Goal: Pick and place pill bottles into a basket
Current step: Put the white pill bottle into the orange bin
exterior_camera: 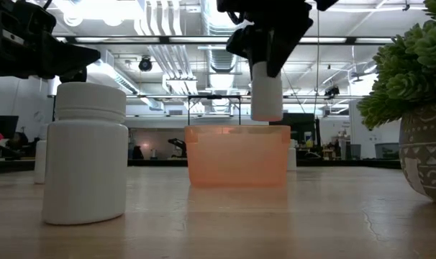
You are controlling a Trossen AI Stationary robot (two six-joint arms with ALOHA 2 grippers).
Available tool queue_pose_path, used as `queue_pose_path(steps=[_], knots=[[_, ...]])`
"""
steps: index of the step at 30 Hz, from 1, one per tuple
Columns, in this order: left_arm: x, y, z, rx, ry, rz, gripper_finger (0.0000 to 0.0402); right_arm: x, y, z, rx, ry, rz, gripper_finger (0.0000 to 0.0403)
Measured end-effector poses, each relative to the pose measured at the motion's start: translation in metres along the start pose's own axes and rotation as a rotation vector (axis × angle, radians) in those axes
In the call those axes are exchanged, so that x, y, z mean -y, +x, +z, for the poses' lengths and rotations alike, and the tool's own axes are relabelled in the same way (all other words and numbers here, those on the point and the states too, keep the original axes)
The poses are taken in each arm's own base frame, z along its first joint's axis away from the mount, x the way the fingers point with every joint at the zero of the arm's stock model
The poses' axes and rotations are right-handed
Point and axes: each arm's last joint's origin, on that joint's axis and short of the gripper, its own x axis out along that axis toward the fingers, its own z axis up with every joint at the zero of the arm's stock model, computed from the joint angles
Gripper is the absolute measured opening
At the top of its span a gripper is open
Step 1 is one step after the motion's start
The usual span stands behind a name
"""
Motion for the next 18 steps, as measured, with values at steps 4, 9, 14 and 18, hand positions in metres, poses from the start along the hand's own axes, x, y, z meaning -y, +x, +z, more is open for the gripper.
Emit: queue_pose_path(steps=[4,9,14,18], knots=[[0.0,0.0,0.0,-0.002,0.0,-0.001,0.0,0.001,0.006,0.002,0.032,-0.008,-0.006,0.0146],[0.0,0.0,0.0,-0.003,0.0,-0.001,0.0,0.001,0.018,-0.001,0.033,-0.024,-0.006,0.0146],[0.0,0.0,0.0,-0.005,0.0,0.0,0.0,0.002,0.031,-0.005,0.026,-0.025,-0.006,0.0146],[0.0,0.0,0.0,-0.004,0.0,0.0,0.0,0.003,0.04,-0.008,0.033,-0.033,-0.008,0.0146]])
